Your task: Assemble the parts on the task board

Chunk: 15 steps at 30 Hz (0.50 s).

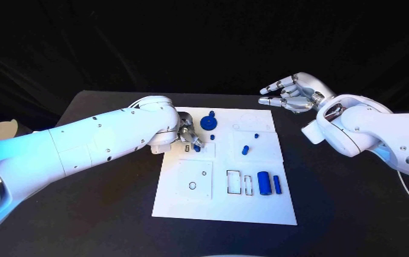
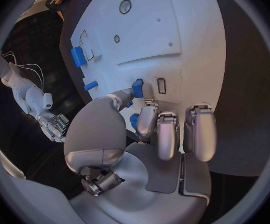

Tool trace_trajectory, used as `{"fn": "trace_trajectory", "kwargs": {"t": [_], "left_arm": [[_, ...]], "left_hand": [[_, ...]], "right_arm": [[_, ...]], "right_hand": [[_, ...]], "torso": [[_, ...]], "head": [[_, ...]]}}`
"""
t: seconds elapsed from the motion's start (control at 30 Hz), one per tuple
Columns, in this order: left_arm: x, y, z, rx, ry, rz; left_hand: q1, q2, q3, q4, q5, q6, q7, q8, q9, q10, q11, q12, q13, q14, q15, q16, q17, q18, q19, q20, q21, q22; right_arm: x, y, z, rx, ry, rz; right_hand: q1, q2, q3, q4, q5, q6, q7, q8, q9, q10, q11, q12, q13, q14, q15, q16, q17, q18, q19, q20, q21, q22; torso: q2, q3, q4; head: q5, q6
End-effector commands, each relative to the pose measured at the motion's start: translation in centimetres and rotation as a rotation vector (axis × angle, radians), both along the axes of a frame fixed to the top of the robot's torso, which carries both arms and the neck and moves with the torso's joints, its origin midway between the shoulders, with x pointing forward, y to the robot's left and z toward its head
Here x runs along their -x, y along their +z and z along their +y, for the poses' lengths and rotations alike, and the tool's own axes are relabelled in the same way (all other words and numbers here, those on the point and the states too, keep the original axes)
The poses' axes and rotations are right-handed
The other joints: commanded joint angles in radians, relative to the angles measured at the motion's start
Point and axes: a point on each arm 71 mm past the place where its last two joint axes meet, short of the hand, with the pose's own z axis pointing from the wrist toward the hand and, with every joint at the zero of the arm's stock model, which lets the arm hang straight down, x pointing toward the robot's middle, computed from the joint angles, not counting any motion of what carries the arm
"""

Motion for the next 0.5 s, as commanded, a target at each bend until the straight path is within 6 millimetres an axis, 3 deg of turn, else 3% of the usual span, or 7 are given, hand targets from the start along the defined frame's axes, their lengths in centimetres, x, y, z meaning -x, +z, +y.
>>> {"fn": "trace_trajectory", "kwargs": {"t": [0.03,0.37,0.5], "left_arm": [[0.18,-0.64,0.1,-0.035,-0.013,0.024],[0.05,-0.69,0.15,-0.04,-0.011,0.025],[0.02,-0.7,0.18,-0.04,-0.01,0.024]], "left_hand": [[-0.014,-0.002,-0.011,0.005,-0.001,0.005,0.0,0.007,0.001,0.007,-0.005,0.005,0.003,0.107,-0.007,0.003,0.264,-0.014,0.034,-0.006,0.004,0.121],[-0.03,-0.004,-0.057,0.023,-0.002,0.012,-0.004,0.015,0.006,0.013,-0.007,0.014,0.013,0.107,-0.01,0.003,0.264,-0.016,0.038,-0.009,0.008,0.129],[-0.041,-0.002,-0.091,0.039,-0.002,0.015,-0.005,0.019,0.008,0.015,-0.008,0.017,0.018,0.107,-0.01,0.003,0.264,-0.016,0.04,-0.01,0.009,0.132]], "right_arm": [[0.07,-0.02,0.14,0.003,0.014,0.0],[0.08,-0.02,0.1,0.003,0.014,0.002],[0.07,-0.02,0.07,0.003,0.013,0.001]], "right_hand": [[-0.004,0.009,-0.008,0.003,0.007,0.001,0.002,-0.003,0.001,0.022,-0.004,-0.008,0.165,0.1,-0.004,-0.004,0.245,-0.003,0.078,-0.001,-0.005,0.219],[-0.007,0.009,-0.012,0.005,0.007,0.001,0.002,-0.003,0.001,0.022,-0.004,-0.009,0.164,0.099,-0.004,-0.005,0.244,-0.002,0.077,-0.001,-0.005,0.218],[-0.015,0.013,-0.039,0.016,-0.036,0.001,0.001,-0.003,0.001,0.022,-0.004,-0.009,0.164,0.099,-0.005,-0.005,0.244,-0.002,0.077,-0.002,-0.006,0.217]], "torso": [[0.0,-0.0003,0.0005],[-0.001,0.0001,0.0006],[0.0,-0.0002,0.0008]], "head": [[-0.001,0.0],[-0.001,-0.002],[-0.001,-0.002]]}}
